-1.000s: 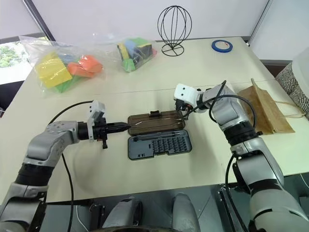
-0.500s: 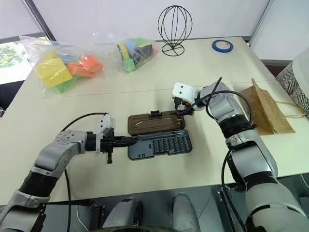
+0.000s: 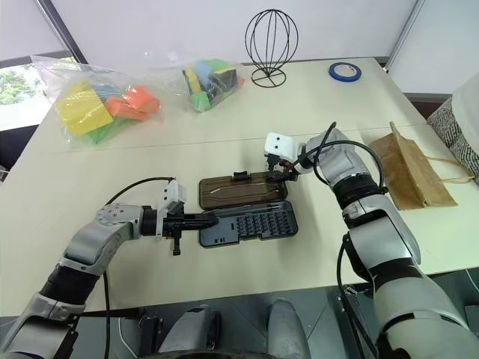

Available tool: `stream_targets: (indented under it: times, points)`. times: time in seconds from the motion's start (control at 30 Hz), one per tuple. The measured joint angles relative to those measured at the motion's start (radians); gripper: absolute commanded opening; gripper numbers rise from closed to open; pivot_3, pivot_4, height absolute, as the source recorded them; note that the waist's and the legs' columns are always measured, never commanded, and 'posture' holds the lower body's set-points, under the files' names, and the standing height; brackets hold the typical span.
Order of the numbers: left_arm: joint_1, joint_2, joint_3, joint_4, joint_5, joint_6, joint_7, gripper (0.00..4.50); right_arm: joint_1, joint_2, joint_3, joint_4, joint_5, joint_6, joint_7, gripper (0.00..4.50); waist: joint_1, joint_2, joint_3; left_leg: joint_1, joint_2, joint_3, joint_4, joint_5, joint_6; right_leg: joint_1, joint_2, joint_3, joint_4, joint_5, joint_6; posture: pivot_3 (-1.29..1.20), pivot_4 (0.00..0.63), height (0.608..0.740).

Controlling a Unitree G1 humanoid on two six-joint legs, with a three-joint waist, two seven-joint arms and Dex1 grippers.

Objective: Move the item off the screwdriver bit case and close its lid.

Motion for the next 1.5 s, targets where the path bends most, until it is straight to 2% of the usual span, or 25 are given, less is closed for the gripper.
stream_targets:
  times: [0.27, 0.53, 0.87, 1.2, 1.3, 1.43, 1.5]
  points:
    - [0.0, -0.009, 0.0, 0.0, 0.004, -0.002, 0.003, 0.0, -0.019, 0.06, -0.02, 0.008, 0.021, 0.091, 0.033, 2.96, -0.001, 0.0, 0.0, 0.0, 0.0, 0.0, 0.0, 0.0, 0.0, -0.001, 0.0, 0.0, 0.001, 0.0, 0.0, 0.0, 0.15, 0.74]
    - [0.0, -0.01, 0.0, 0.0, 0.014, -0.013, 0.005, 0.0, -0.034, 0.086, -0.022, 0.046, 0.03, 0.105, 0.034, 2.96, 0.0, 0.0, 0.0, 0.0, 0.0, 0.0, 0.0, 0.0, 0.0, 0.0, 0.0, 0.0, 0.001, 0.0, 0.0, 0.0, 0.15, 0.74]
    - [0.002, -0.018, 0.0, 0.0, 0.023, -0.02, 0.014, 0.0, -0.133, 0.088, -0.015, 0.27, 0.005, 0.006, 0.047, 2.96, 0.001, 0.0, 0.0, 0.0, 0.0, 0.0, 0.0, 0.0, 0.0, 0.0, 0.0, 0.0, 0.001, 0.0, 0.0, 0.0, 0.15, 0.74]
    - [0.004, -0.026, 0.0, -0.002, 0.029, -0.022, 0.022, 0.0, -0.148, 0.091, -0.01, 0.325, -0.022, -0.081, 0.047, 2.96, 0.001, 0.0, 0.0, 0.001, 0.0, 0.0, 0.0, 0.0, 0.0, 0.001, 0.0, 0.0, 0.001, 0.0, 0.0, 0.0, 0.15, 0.74]
    - [0.005, -0.026, 0.0, -0.002, 0.03, -0.022, 0.024, 0.0, -0.152, 0.094, -0.01, 0.335, -0.029, -0.087, 0.048, 2.16, 0.001, 0.0, 0.0, 0.002, 0.0, 0.0, 0.001, 0.0, 0.0, 0.002, 0.0, 0.0, 0.001, 0.0, 0.0, 0.0, 0.15, 0.74]
    - [0.005, -0.026, 0.0, -0.003, 0.034, -0.022, 0.031, 0.0, -0.154, 0.101, -0.009, 0.343, -0.034, -0.096, 0.057, 0.16, -0.001, 0.0, -0.001, 0.002, 0.0, 0.0, 0.001, 0.0, 0.0, 0.003, 0.0, 0.0, 0.001, 0.0, 0.0, 0.0, 0.15, 0.74]
    - [0.006, -0.026, 0.0, -0.005, 0.036, -0.022, 0.038, 0.0, -0.165, 0.099, 0.007, 0.344, -0.059, -0.105, 0.059, 0.07, -0.001, -0.001, -0.002, 0.003, 0.0, -0.001, 0.001, 0.0, 0.0, 0.004, 0.0, 0.0, 0.001, 0.0, 0.0, 0.0, 0.15, 0.74]
